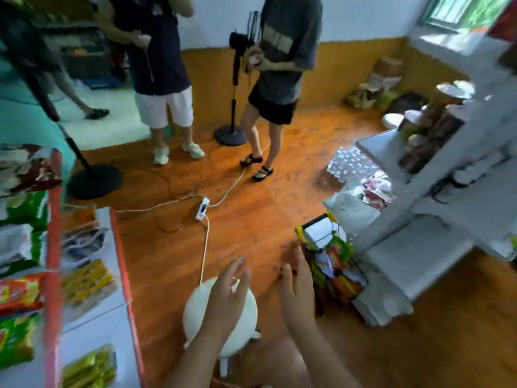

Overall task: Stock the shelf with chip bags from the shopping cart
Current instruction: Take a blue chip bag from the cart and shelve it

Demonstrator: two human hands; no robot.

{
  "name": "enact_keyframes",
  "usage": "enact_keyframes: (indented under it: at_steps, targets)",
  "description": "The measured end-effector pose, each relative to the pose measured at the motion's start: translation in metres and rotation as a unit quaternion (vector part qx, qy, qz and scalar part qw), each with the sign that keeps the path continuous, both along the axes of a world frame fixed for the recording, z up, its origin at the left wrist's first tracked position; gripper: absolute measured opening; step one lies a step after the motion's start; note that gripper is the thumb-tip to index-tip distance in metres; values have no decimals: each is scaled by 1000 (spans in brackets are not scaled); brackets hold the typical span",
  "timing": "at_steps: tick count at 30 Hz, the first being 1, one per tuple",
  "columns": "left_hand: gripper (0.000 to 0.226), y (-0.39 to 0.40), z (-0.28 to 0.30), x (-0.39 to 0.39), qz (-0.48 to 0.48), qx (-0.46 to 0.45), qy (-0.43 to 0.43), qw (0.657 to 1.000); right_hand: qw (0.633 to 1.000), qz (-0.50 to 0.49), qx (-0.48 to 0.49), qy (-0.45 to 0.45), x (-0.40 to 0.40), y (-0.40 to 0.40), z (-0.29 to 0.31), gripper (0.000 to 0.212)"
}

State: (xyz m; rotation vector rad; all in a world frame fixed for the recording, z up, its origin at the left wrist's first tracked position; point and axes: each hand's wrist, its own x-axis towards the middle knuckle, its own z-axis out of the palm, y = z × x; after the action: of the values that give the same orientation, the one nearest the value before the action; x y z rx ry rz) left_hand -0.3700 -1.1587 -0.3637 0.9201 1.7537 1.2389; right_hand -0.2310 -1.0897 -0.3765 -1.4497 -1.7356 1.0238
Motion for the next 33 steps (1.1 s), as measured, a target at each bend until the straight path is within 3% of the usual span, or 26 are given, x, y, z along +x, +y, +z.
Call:
enact_keyframes:
  at_steps: [5,9,16,22,29,33]
  targets:
    - [38,79,0,74,-103,-14,-9,995,994,-104,-21,25,89,59,-10,59]
    - [34,157,-18,128,-154,-29,-7,988,985,-165,-51,28,152,112,-29,61]
    - [33,278,-67,178,-193,-66,33,978,974,-190,-126,12,224,209,-71,49]
    - [35,345,-102,186,-226,-101,54,967,965,-188,-183,1,244,271,-108,55]
    - [44,425,-149,190,-333,-137,135,923,954,-203,-221,-9,242,319,-150,54]
    - [49,475,-192,183,-430,-140,178,874,947,-208,-243,-26,229,352,-182,48]
